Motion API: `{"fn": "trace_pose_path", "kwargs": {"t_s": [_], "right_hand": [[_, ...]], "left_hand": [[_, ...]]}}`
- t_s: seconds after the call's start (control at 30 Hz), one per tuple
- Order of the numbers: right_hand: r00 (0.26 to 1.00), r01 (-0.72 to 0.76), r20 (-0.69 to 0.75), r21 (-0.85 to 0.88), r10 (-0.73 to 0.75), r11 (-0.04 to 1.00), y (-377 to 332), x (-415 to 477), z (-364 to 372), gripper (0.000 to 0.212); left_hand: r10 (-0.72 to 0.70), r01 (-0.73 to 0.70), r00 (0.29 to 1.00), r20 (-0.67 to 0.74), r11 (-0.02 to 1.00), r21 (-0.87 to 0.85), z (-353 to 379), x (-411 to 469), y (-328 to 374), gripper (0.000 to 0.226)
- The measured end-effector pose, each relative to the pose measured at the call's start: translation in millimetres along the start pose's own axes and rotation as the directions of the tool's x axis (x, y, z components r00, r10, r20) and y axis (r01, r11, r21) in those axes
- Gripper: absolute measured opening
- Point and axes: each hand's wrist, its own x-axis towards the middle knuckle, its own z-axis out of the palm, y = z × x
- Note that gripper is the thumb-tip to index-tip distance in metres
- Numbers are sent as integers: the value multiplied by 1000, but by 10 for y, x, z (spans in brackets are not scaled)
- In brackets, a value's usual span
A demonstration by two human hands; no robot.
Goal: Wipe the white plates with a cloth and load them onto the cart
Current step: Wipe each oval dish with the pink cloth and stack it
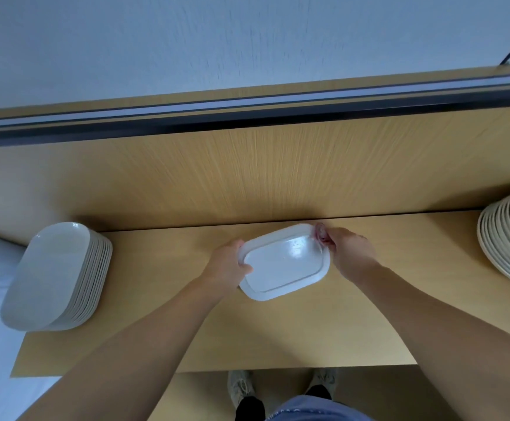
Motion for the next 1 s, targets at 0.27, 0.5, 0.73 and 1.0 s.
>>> {"fn": "trace_pose_path", "kwargs": {"t_s": [0.27, 0.5, 0.73, 1.0], "right_hand": [[980, 31, -197, 166, 3, 986, -147, -129, 30, 38], [993, 91, 65, 86, -97, 992, -233, 19, -18, 47], [996, 32, 73, 110, -40, 993, -190, -45, 30, 39], [994, -90, -38, 182, 98, 979, -248, -454, 144, 55]], "left_hand": [[42, -42, 998, 45, 999, -4, -107, 65, -15, 49], [86, -100, 976, 200, 993, 59, -11, -107, -13, 69], [99, -112, 969, 226, 993, 46, 29, -173, -52, 97], [75, -88, 983, 165, 993, 72, 123, -257, -71, 97]]}}
